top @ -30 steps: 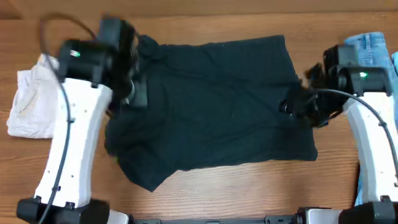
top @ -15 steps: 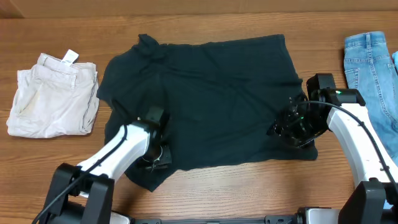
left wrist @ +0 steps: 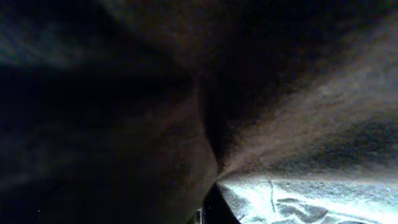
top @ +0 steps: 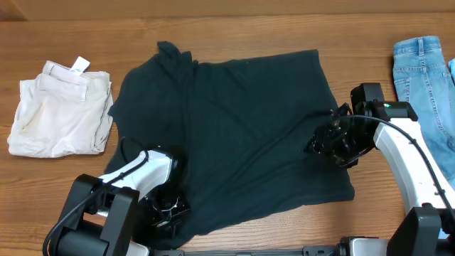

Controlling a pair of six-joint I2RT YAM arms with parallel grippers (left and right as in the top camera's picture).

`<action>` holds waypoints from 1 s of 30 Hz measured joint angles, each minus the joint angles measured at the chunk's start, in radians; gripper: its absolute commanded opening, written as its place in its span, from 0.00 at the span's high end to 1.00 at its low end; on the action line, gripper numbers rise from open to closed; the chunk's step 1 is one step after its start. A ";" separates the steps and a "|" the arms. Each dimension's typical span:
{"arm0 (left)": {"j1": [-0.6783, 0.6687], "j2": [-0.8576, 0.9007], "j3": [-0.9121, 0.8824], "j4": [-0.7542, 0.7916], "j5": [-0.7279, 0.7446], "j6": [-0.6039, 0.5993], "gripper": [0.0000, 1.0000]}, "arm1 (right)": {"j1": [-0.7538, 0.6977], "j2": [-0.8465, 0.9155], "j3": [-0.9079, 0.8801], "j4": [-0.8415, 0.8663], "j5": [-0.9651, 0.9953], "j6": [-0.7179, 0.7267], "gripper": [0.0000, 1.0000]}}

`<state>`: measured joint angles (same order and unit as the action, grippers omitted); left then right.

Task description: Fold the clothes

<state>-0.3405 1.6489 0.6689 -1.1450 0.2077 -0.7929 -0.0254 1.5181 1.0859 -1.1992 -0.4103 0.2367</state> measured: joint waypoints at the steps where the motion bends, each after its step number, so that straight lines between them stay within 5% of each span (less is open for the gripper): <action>1: 0.000 0.000 0.000 0.014 0.002 0.006 0.96 | 0.000 0.000 0.000 0.018 0.001 0.000 0.40; 5: 0.000 -0.003 0.032 0.065 0.006 0.060 0.96 | 0.002 0.000 -0.044 0.200 0.000 0.004 0.80; 8: 0.000 -0.029 0.122 0.069 -0.026 0.099 0.95 | 0.013 0.000 -0.101 0.365 0.003 0.023 0.89; 13: 0.000 -0.080 0.328 0.141 -0.196 0.174 0.96 | 0.047 0.010 -0.152 0.544 -0.025 0.044 0.91; 17: 0.006 -0.080 0.361 0.255 -0.285 0.244 0.95 | 0.059 0.029 -0.152 0.521 -0.034 0.051 0.87; 23: 0.057 -0.080 0.366 -0.003 -0.252 0.277 0.95 | 0.059 0.035 -0.155 0.384 -0.035 0.052 0.91; 24: 0.057 -0.080 0.366 -0.033 -0.248 0.278 0.92 | 0.059 0.035 -0.155 0.376 -0.035 0.052 0.90; 28: 0.057 -0.080 0.366 -0.094 -0.233 0.304 0.38 | 0.059 0.035 -0.159 0.280 0.028 0.104 0.84; 30: 0.057 -0.080 0.366 -0.104 -0.227 0.314 0.30 | 0.059 0.037 -0.161 0.343 0.050 0.118 0.86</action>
<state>-0.2832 1.5684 1.0348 -1.2491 -0.0189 -0.4789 0.0334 1.5547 0.9249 -0.8558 -0.3607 0.3546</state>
